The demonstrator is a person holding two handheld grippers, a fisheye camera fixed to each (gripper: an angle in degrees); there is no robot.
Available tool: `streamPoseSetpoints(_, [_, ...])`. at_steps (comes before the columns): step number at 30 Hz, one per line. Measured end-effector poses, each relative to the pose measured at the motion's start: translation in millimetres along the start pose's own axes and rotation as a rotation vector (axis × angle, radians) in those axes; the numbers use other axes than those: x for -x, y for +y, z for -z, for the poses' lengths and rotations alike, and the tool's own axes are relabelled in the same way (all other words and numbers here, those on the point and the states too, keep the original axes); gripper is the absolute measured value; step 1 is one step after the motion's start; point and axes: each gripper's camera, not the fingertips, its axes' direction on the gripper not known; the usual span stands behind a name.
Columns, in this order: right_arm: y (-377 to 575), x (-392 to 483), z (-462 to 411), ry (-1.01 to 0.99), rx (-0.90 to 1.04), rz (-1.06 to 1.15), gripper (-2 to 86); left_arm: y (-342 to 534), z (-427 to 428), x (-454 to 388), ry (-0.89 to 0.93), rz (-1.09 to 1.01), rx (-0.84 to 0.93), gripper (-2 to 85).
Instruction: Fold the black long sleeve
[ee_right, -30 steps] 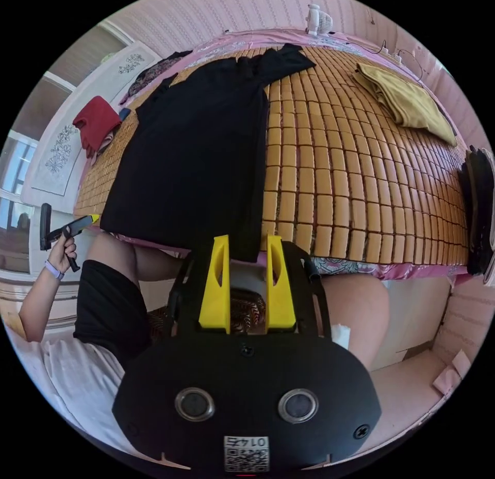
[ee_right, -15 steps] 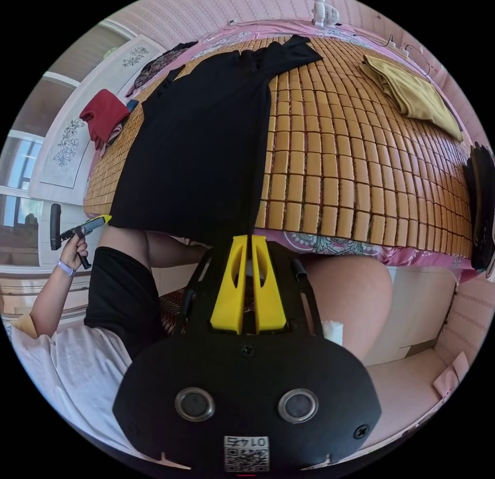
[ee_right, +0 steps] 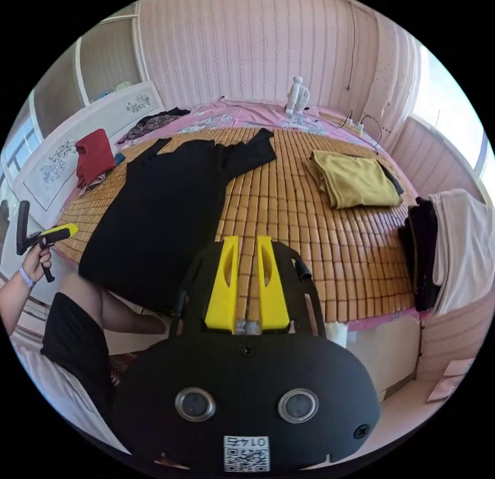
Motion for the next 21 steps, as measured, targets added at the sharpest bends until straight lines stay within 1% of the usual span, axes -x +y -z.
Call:
streamPoseSetpoints(3, [-50, -16, -17, 0.001, -0.057, 0.045, 7.2, -47, -36, -23, 0.04, -0.098, -0.005, 5.4])
streamPoseSetpoints(5, [-85, -26, -37, 0.005, -0.057, 0.05, 7.5, -86, -71, -40, 0.056, -0.17, -0.007, 0.7])
streamPoseSetpoints(6, [-109, -31, -54, 0.01, -0.045, 0.053, 7.7, -95, -81, -44, 0.059, -0.188, -0.01, 0.4])
streamPoseSetpoints(9, [-165, -39, -100, 0.025, -0.039, 0.094, 8.1, -135, -132, -57, 0.092, -0.217, -0.029, -0.3])
streamPoseSetpoints(13, [-224, -61, -173, 0.028, -0.016, 0.06, 9.4, -176, -209, -58, 0.138, -0.204, 0.062, -0.6])
streamPoseSetpoints(14, [-229, -65, -183, 0.028, -0.006, 0.052, 9.3, -182, -226, -58, 0.148, -0.199, 0.1, -0.8])
streamPoseSetpoints(16, [-238, -78, -220, 0.026, 0.086, 0.032, 7.8, -187, -246, -61, 0.1, -0.221, 0.153, -0.9])
streamPoseSetpoints(17, [-238, -82, -227, 0.022, 0.112, 0.027, 7.1, -190, -249, -63, 0.114, -0.23, 0.148, -0.9])
streamPoseSetpoints(19, [-233, -97, -225, -0.043, 0.116, -0.009, 1.5, -194, -255, -63, 0.127, -0.227, 0.151, -1.0])
streamPoseSetpoints(20, [-231, -102, -223, -0.063, 0.123, -0.02, 0.9, -196, -258, -63, 0.138, -0.22, 0.153, -1.0])
streamPoseSetpoints(21, [-224, -111, -216, -0.133, 0.135, -0.034, 0.2, -198, -260, -64, 0.14, -0.219, 0.153, -1.0])
